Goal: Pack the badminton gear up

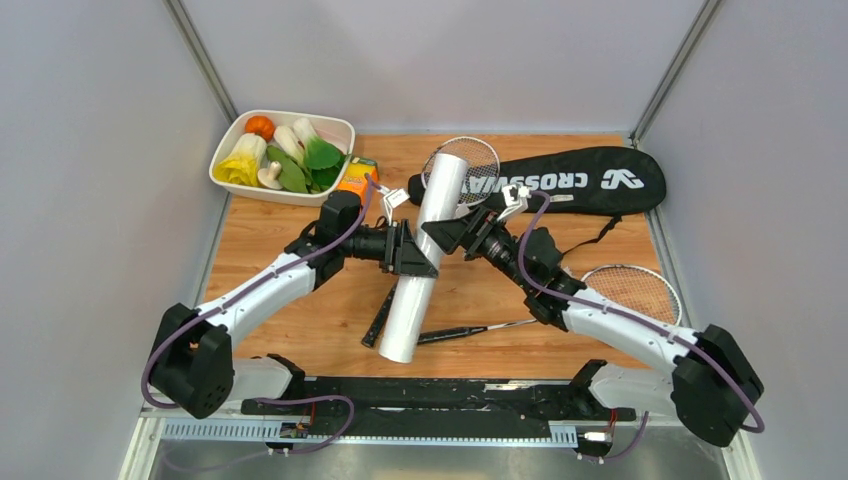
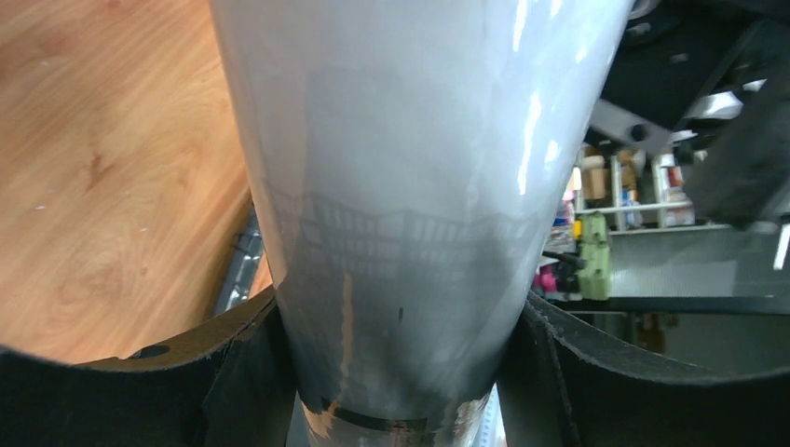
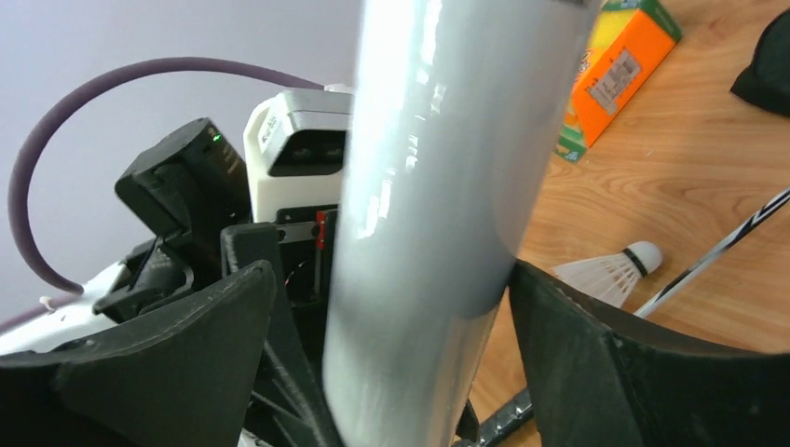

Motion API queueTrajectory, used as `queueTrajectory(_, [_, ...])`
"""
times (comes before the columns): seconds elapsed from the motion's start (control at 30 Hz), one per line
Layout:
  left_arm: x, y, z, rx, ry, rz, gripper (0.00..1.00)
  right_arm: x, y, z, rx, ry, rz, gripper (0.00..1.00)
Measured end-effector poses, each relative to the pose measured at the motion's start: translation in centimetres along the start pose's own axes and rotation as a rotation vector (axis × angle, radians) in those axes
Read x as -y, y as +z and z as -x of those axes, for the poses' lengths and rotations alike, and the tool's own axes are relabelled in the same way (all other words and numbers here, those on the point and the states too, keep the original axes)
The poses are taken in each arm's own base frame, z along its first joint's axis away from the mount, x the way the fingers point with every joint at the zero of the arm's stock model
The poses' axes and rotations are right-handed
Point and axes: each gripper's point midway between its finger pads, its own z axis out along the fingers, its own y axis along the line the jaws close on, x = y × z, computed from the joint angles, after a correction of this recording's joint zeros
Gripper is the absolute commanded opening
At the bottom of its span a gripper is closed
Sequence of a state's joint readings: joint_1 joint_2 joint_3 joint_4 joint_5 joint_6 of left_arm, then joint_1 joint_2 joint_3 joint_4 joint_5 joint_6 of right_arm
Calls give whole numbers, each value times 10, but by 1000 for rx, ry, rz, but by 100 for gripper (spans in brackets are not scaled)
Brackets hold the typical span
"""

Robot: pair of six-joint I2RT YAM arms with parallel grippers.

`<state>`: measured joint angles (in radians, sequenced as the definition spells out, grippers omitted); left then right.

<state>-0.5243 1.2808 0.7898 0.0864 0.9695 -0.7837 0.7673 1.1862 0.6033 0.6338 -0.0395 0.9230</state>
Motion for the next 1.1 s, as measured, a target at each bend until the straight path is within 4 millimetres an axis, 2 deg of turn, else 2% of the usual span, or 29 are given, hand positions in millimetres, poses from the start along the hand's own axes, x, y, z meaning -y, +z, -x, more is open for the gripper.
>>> queueTrajectory(0.13, [0, -6, 3, -30, 92, 70, 53, -13, -13, 19, -19, -135, -32, 100])
queueTrajectory(0.27, [0, -18, 3, -42, 205, 152, 51, -36, -30, 60, 4, -272, -29, 98])
queueTrajectory(0.43, [-18, -39, -2, -50, 336, 315, 49, -66, -57, 117, 39, -439, -51, 95])
queueTrajectory(0.57, [-30, -56, 1, -53, 465, 428, 51, -95, -68, 139, 30, -532, -37, 88])
queueTrajectory(0.7, [-30, -70, 7, -48, 629, 489, 53, -124, -65, 141, -38, -591, 43, 81])
queueTrajectory(0.77, [-29, -77, 10, -43, 703, 512, 54, -130, -61, 135, -89, -600, 86, 76])
queueTrajectory(0.9, [-28, -87, 14, -32, 816, 557, 55, -124, -51, 114, -208, -587, 130, 68])
queueTrajectory(1.1, [-35, -90, 2, -59, 895, 571, 55, -106, -40, 89, -342, -538, 153, 61])
